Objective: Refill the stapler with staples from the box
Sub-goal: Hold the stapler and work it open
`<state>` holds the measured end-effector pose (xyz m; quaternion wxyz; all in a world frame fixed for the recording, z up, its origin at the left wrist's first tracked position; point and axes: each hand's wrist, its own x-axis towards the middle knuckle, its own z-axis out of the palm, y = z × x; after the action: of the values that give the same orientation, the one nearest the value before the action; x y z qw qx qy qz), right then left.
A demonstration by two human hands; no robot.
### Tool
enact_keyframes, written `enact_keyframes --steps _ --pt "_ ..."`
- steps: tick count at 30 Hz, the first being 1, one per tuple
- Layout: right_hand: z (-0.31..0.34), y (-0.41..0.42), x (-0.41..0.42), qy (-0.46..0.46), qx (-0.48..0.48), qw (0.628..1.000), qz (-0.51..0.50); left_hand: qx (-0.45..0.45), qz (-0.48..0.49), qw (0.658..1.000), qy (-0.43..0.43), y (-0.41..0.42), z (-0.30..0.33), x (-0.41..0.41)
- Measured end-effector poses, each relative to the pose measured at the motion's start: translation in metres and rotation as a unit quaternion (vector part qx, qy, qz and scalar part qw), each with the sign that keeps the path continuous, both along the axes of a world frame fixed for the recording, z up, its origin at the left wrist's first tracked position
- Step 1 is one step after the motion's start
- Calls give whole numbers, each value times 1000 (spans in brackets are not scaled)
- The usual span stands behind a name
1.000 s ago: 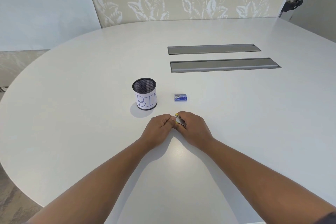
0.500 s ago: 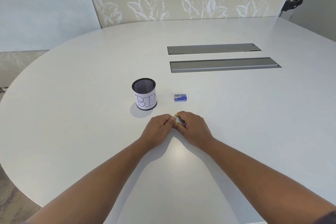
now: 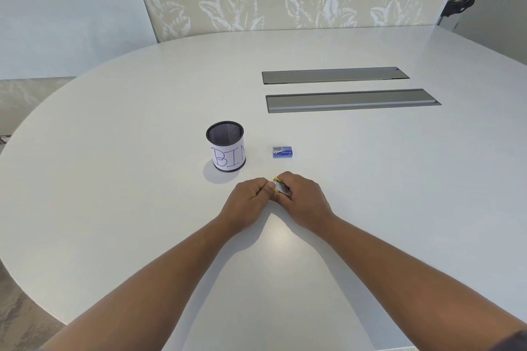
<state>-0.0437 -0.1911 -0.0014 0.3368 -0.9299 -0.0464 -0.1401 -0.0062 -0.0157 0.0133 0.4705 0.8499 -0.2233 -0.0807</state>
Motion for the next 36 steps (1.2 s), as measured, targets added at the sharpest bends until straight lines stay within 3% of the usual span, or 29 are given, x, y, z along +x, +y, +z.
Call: enact_keyframes --steps 10,16,20,28,36 --pt "3 0 0 0 86 996 11 -89 43 994 47 -1 2 -2" --pt "0 -2 -3 -29 69 997 22 -134 79 985 70 -4 2 0" --pt "7 -3 -4 -20 137 990 13 -171 83 977 92 -2 1 2" --pt "17 3 -7 94 391 916 2 -220 88 957 165 -12 -1 7" --pt "19 7 -5 136 460 878 -7 -248 59 949 187 -21 3 6"
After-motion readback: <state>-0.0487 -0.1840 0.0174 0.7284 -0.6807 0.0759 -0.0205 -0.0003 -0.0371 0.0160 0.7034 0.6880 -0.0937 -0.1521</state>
